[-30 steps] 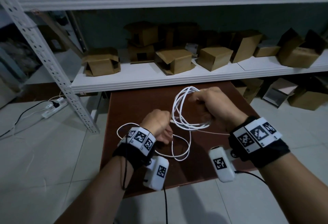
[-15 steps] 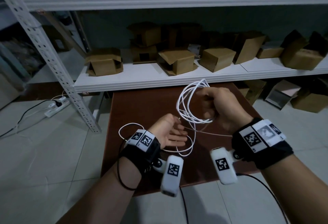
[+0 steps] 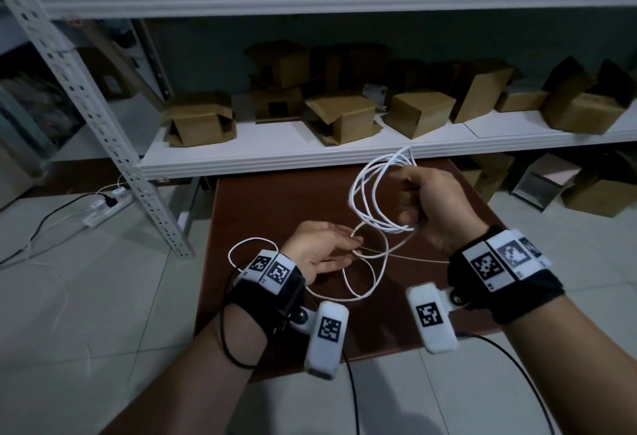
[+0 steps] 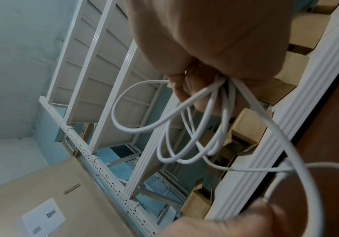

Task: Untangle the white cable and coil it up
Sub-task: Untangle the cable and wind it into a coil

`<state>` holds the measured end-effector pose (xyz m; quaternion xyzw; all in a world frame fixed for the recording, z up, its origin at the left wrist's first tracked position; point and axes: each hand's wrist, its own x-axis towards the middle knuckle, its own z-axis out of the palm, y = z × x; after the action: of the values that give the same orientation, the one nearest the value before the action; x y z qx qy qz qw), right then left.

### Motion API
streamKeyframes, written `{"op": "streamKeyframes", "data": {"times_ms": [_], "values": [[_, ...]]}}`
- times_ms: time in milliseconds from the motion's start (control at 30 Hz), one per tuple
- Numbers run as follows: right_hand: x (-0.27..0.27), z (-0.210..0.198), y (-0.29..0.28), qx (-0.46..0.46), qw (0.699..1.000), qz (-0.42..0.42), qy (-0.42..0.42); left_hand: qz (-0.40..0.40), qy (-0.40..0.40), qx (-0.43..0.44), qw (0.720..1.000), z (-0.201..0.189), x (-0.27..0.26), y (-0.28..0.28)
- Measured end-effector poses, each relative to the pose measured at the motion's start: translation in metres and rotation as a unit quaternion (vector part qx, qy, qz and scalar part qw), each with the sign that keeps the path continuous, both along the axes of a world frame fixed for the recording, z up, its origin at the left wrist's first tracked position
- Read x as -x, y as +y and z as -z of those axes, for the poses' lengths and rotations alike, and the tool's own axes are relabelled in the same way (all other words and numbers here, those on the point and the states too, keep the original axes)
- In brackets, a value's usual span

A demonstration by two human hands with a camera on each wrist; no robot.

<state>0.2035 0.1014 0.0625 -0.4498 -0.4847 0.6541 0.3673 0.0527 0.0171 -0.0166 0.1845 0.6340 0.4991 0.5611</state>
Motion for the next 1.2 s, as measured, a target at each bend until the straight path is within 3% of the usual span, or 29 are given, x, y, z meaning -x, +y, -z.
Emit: {"op": "streamKeyframes", "data": {"times_ms": [267, 400, 500, 600, 833, 933, 1067, 1133, 1200], "values": [[-0.003, 0.002, 0.008, -0.003, 0.999, 0.045, -0.002, 0.07, 0.0, -0.005, 0.998, -0.005, 0.004, -0.008], [-0.002, 0.005, 0.008, -0.001, 1.0, 0.027, -0.014, -0.032, 0.069, -0.124, 0.989, -0.01, 0.004, -0.001], [0.0, 0.006, 0.005, -0.004, 1.0, 0.008, -0.03, -0.099, 0.166, -0.235, 0.953, -0.013, 0.009, 0.005], [0.004, 0.004, -0.001, -0.019, 0.996, -0.037, -0.075, -0.118, 0.196, -0.284, 0.931, -0.017, 0.007, 0.008], [0.009, -0.001, -0.018, -0.036, 0.987, -0.131, -0.08, -0.082, 0.052, -0.256, 0.962, -0.014, 0.004, 0.013], [0.008, 0.0, -0.016, -0.032, 0.988, -0.112, -0.102, -0.054, 0.038, -0.236, 0.969, -0.019, -0.001, 0.008], [0.01, 0.01, -0.009, -0.092, 0.975, -0.076, -0.188, -0.01, 0.0, -0.215, 0.977, -0.03, -0.005, 0.004], [0.014, 0.016, -0.007, -0.109, 0.97, -0.069, -0.205, 0.031, -0.047, -0.204, 0.977, -0.036, -0.006, 0.001], [0.017, 0.019, -0.007, -0.14, 0.96, -0.061, -0.234, 0.087, -0.029, -0.192, 0.977, -0.038, -0.005, -0.001]]}}
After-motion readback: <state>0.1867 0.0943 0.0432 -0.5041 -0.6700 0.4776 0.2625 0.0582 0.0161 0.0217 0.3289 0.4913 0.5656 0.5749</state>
